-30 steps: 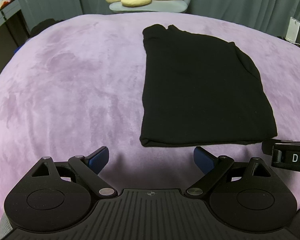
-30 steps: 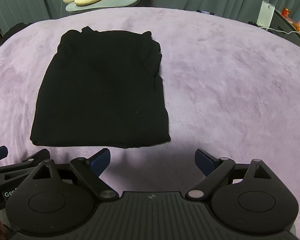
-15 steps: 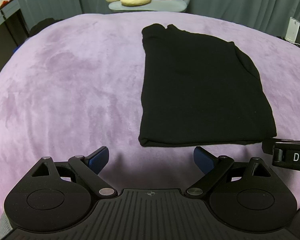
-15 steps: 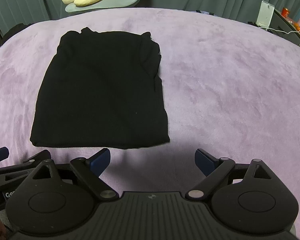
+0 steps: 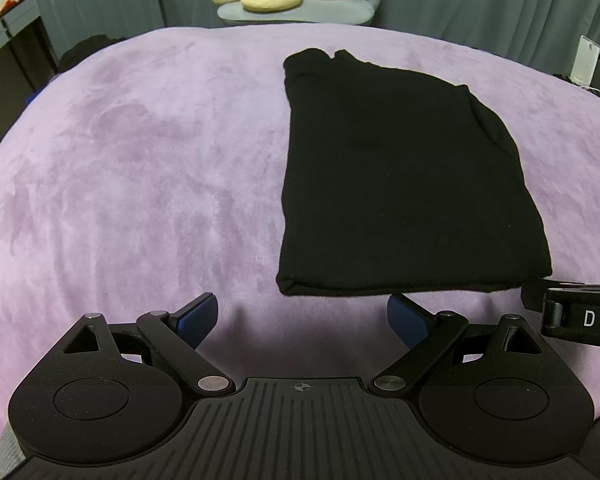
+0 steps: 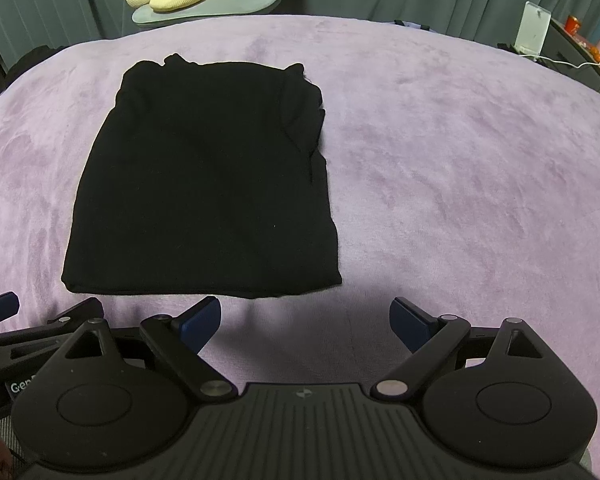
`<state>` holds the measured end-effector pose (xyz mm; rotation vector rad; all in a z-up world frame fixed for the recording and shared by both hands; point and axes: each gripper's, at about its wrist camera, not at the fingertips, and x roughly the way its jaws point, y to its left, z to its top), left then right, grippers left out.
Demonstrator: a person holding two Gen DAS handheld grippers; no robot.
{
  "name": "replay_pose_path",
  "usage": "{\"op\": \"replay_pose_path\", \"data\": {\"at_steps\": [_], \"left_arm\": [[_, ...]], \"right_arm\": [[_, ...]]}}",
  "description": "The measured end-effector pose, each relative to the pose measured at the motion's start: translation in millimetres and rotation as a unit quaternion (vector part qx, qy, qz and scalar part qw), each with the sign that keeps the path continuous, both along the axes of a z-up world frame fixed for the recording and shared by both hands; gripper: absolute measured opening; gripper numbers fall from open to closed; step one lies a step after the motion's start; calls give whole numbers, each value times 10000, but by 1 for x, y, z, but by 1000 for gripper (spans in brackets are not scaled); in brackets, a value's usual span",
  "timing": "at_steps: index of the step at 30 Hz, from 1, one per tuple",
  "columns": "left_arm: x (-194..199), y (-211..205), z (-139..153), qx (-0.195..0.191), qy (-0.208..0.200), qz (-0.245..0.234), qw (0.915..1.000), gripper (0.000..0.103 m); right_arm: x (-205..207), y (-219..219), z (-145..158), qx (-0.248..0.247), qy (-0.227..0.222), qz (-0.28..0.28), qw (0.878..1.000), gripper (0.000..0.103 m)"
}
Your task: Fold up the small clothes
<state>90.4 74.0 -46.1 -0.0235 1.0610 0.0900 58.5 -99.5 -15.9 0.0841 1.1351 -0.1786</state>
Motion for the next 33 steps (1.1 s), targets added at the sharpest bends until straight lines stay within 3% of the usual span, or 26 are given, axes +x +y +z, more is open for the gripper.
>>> {"op": "replay_pose_path", "data": {"at_steps": [33], "left_arm": [[3, -2, 1, -20, -3, -93, 10000, 96]], "right_arm": [[0, -4, 1, 36, -46, -17, 10000, 92]]}}
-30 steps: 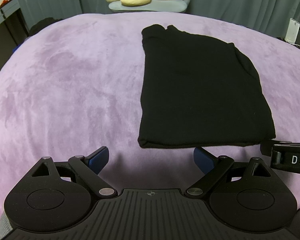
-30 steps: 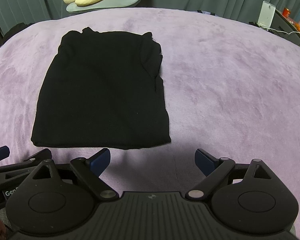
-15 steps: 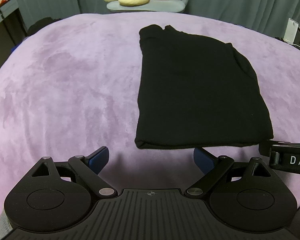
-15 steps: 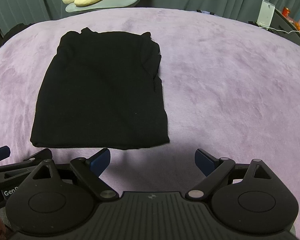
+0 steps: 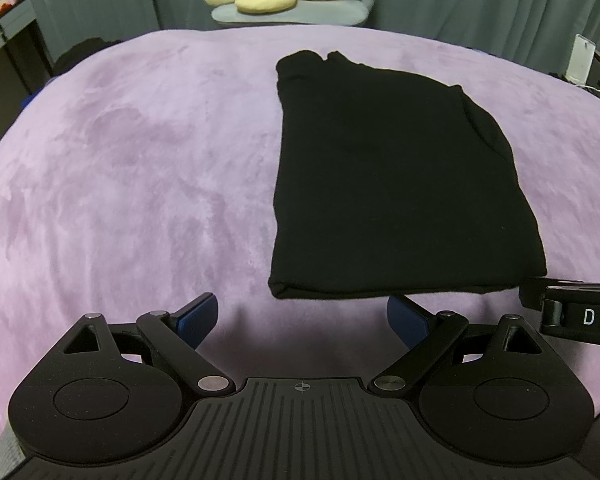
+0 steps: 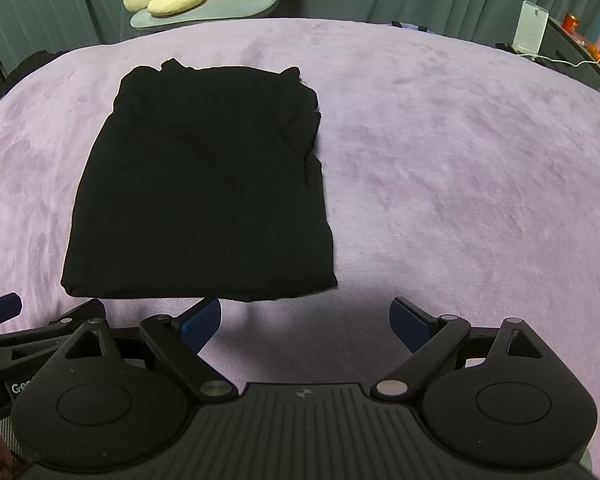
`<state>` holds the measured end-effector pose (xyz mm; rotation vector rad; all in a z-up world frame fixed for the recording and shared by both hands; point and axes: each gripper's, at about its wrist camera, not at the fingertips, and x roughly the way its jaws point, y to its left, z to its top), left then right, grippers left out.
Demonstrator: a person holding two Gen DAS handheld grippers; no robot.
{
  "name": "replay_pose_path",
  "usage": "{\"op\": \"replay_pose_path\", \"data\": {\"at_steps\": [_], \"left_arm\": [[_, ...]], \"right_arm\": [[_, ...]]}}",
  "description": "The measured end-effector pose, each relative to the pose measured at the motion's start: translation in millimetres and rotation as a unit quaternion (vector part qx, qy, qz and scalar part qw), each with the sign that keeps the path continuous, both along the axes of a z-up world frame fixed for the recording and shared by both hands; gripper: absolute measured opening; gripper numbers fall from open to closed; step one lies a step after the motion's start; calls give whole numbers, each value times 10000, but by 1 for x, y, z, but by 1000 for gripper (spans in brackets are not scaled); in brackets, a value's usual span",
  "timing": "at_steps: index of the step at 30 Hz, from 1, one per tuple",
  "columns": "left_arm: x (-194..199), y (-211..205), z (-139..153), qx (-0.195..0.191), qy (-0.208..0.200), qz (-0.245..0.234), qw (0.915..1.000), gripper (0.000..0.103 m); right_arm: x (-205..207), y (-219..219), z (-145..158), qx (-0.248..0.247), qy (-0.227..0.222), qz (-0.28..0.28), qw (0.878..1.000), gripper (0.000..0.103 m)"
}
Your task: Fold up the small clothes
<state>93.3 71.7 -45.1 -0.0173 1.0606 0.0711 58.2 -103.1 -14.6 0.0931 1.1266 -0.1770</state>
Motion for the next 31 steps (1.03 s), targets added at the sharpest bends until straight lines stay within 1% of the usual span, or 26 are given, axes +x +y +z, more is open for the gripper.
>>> {"op": "replay_pose_path", "data": {"at_steps": [6, 9, 12, 15, 21, 25, 31], "left_arm": [[0, 0, 0, 29, 2, -17, 10000, 96], [-1, -1, 0, 85, -67, -19, 9999, 95], [-1, 0, 0, 2, -77, -36, 10000, 95], [-1, -2, 1, 38, -111, -66, 9999, 96], [0, -6, 0, 133, -45, -93, 9999, 96], [0, -5, 1, 80, -58, -112, 9999, 96], [-1, -8, 0, 145, -44, -144, 9998, 95]], "right_arm": [[0, -1, 0, -5, -2, -9, 10000, 92], [0, -1, 0, -2, 1, -20, 10000, 92], [0, -2, 0, -5, 4, -25, 10000, 92], [0, -1, 0, 0, 5, -37, 10000, 92], [-1, -2, 0, -5, 2, -42, 10000, 92], [-1, -2, 0, -8, -4, -51, 10000, 92], [-2, -2, 0, -8, -6, -61, 10000, 92]]}}
